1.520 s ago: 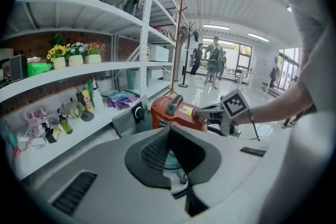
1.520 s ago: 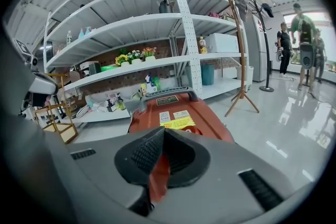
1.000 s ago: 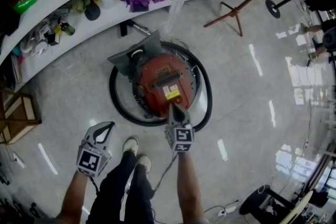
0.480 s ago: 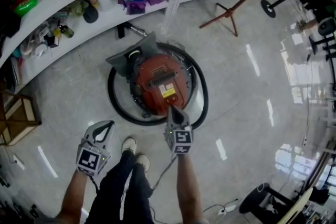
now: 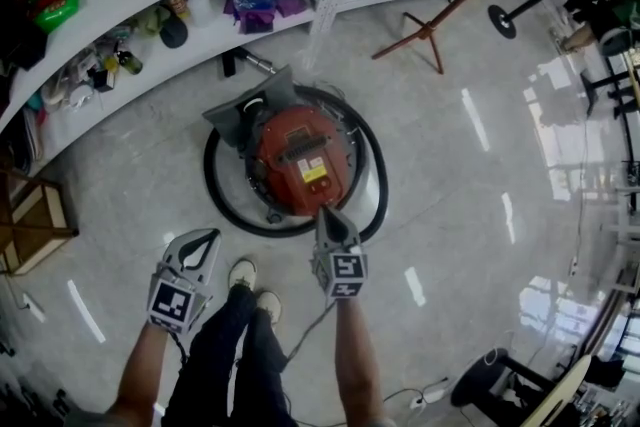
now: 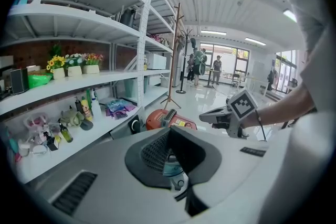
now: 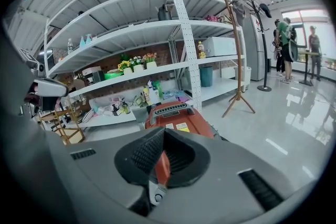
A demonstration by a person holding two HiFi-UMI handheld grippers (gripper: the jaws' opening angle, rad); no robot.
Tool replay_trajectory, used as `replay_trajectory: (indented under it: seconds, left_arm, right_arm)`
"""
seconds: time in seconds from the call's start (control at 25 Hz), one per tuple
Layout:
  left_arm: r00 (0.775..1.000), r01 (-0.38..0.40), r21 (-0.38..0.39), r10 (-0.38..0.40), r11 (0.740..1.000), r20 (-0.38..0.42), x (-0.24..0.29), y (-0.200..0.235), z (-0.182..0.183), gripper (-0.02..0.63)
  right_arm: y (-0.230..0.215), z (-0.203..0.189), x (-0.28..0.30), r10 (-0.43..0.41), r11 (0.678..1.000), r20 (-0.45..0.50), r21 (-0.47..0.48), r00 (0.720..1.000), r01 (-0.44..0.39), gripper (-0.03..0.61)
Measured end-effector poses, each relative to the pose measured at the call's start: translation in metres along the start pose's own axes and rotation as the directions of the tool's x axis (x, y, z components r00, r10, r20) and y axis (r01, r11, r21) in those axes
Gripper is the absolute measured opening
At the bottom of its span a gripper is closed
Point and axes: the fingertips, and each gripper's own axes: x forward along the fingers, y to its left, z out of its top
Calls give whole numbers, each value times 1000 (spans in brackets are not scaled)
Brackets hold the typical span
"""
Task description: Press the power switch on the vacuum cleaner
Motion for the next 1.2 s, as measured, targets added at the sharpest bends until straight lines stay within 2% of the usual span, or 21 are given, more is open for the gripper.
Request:
replay_trajectory:
  seconds: [0.4,0.76,1.2]
  left_arm:
    - [1000,3,0,-3,1000,19,-26,-11,28,8]
    - [999,-2,-10,2,1000,40,-48,-22,57,8]
    - [998,-2,0,2,1000,63,-80,-39,102,8]
  right_arm:
    - [26,26,-35,26,1000,11,9,1000,-26,12]
    - [49,59,-67,61,998,19,-30,998,-60,11]
    - [65,96,-117,65,997,42,-37,997,-64,11]
